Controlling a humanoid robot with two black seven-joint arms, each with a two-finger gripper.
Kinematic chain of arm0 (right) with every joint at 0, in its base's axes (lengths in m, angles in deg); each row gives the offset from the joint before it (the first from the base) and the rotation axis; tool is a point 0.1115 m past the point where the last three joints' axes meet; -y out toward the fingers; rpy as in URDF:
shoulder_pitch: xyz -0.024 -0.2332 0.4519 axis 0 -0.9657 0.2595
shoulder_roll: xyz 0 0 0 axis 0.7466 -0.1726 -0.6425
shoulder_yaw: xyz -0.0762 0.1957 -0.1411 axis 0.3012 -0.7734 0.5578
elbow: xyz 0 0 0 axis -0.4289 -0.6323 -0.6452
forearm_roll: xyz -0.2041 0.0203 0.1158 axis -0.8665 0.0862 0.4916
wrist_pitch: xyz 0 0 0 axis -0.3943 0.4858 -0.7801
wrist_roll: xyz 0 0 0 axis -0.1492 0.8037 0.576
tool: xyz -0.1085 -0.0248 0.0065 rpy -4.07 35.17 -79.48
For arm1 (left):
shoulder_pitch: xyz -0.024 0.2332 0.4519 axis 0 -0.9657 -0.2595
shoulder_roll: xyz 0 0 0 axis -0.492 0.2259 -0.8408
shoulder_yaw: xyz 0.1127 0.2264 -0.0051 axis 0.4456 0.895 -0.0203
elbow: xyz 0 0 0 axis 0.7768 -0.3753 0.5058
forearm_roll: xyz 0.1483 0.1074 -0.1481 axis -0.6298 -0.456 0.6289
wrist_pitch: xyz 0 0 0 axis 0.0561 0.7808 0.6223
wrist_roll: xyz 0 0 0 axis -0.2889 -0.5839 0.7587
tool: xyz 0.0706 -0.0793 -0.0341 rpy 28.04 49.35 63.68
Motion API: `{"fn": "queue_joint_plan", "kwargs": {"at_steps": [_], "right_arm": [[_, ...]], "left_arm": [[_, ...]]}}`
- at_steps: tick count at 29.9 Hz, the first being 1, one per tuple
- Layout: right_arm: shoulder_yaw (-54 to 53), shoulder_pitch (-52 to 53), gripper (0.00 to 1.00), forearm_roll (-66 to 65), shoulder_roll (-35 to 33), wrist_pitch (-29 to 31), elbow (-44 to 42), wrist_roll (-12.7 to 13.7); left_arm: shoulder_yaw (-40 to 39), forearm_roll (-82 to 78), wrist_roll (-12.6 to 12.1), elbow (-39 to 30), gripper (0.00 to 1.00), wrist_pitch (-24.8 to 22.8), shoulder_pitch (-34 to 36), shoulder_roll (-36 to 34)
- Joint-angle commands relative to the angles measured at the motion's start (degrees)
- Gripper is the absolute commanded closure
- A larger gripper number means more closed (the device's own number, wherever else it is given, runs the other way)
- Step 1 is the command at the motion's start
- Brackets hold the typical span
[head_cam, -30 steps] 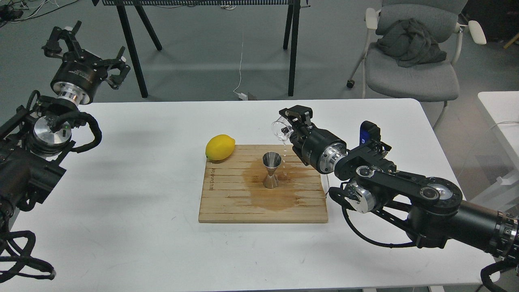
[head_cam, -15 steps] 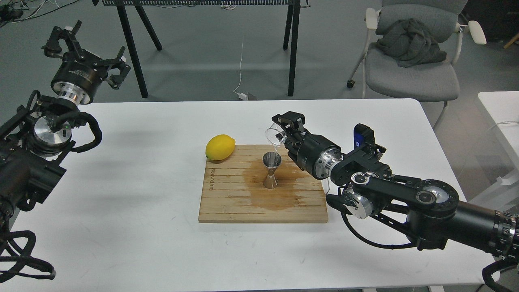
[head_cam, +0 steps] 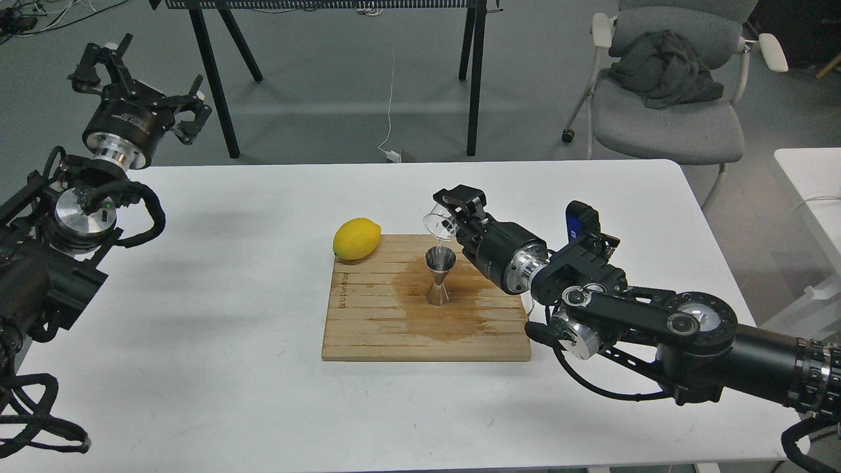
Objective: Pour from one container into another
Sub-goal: 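Tilt the glass with the right gripper to pour into the jigger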
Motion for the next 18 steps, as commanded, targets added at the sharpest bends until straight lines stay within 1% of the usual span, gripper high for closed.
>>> {"fn": "queue_joint_plan", "kwargs": {"at_steps": [1,12,18], "right_arm": [[1.0,0.4,0.68,-1.9,0.0,-0.1,-0.2,0.0],[6.1,4.5,0.68,-2.3,-0.3,-0.4,-0.2,-0.1],[6.8,5.1,0.68,-3.0,-0.2,-0.4,-0.3,-0.4]], "left_arm": [[0.0,0.0,0.1,0.0,0.00,0.0,0.0,0.0],[0.0,0.0,0.1,0.0,0.00,0.0,0.0,0.2],[-0.1,0.0,0.1,0.0,0.00,0.0,0.0,0.2]]}}
